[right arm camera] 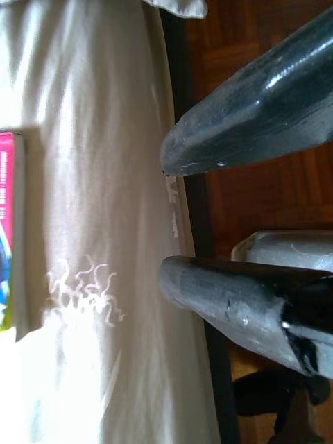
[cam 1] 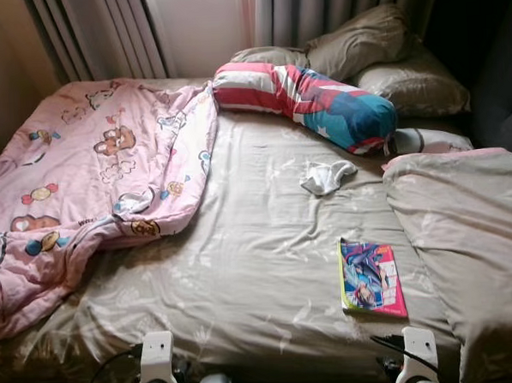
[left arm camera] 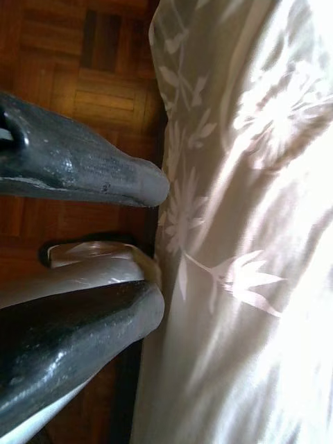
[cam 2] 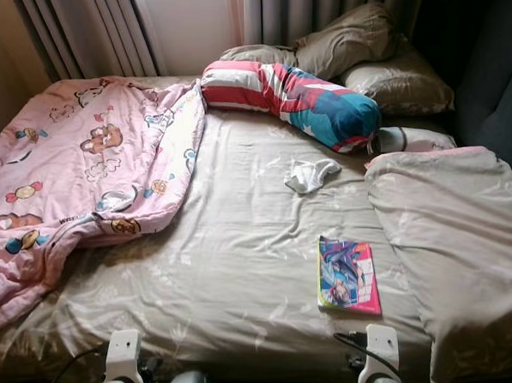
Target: Clean up the room
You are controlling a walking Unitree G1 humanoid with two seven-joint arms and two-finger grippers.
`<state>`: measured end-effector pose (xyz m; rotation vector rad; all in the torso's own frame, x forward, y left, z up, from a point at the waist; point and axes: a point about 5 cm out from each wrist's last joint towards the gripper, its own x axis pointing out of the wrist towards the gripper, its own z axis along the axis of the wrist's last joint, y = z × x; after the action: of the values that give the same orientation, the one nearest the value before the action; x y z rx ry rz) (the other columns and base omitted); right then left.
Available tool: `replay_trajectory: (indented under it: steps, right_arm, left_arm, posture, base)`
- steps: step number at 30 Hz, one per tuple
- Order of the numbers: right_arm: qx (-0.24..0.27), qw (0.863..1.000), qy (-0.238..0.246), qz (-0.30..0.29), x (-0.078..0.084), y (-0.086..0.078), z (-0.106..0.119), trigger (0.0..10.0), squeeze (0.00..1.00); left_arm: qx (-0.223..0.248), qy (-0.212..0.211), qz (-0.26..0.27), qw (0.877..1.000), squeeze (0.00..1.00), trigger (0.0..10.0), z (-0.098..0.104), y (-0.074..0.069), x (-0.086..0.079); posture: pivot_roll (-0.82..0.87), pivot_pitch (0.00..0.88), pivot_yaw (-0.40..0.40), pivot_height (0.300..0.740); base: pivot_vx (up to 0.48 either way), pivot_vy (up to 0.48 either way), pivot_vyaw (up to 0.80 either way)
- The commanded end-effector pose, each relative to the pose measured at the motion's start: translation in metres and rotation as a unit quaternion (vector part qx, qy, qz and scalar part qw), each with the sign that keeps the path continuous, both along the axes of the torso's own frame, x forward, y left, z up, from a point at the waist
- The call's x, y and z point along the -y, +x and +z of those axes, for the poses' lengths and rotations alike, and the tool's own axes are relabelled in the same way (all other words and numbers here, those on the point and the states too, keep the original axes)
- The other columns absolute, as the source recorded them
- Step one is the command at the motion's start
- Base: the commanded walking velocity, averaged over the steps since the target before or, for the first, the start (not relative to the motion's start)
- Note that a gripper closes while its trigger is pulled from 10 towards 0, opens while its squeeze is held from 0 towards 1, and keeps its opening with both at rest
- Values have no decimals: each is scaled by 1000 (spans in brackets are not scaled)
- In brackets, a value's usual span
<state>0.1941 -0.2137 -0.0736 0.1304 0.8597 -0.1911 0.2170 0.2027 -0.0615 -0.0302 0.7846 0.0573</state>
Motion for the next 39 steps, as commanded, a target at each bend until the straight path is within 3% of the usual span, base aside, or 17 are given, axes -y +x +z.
replay_trajectory:
  steps: [1, 4, 14, 27, 39]
  right_arm:
    - [-8, 1000, 1, -2, -1, -3, -2, 10000, 0]
    - [-9, 1000, 2, -3, -1, -3, -2, 10000, 0]
    - [-12, 1000, 3, 0, -4, -4, -3, 10000, 0]
    - [-18, 999, -12, 34, -6, -6, -4, 10000, 0]
    - [-11, 1000, -1, 14, -6, -4, -3, 10000, 0]
  left_arm:
    - [-10, 5, -3, 1000, 0, 10000, -1, 0, -1]
    - [-12, 5, -1, 1000, 0, 10000, -1, -2, -3]
    - [-21, 5, 11, 1000, 0, 10000, -4, -7, -7]
    - [-46, 1, 26, 999, 0, 10000, -13, -24, -9]
    - [-46, 4, 28, 999, 0, 10000, -12, -24, -13]
  posture:
    - [-35, 0, 2, 722]
    - [-35, 0, 1, 740]
    - [-35, 0, 1, 740]
    - [-25, 0, -10, 740]
    - [-21, 0, -4, 740]
  base:
    - [0, 0, 0]
    - [0, 0, 0]
    - [0, 0, 0]
    - [0, 0, 167]
    - [0, 162, 132]
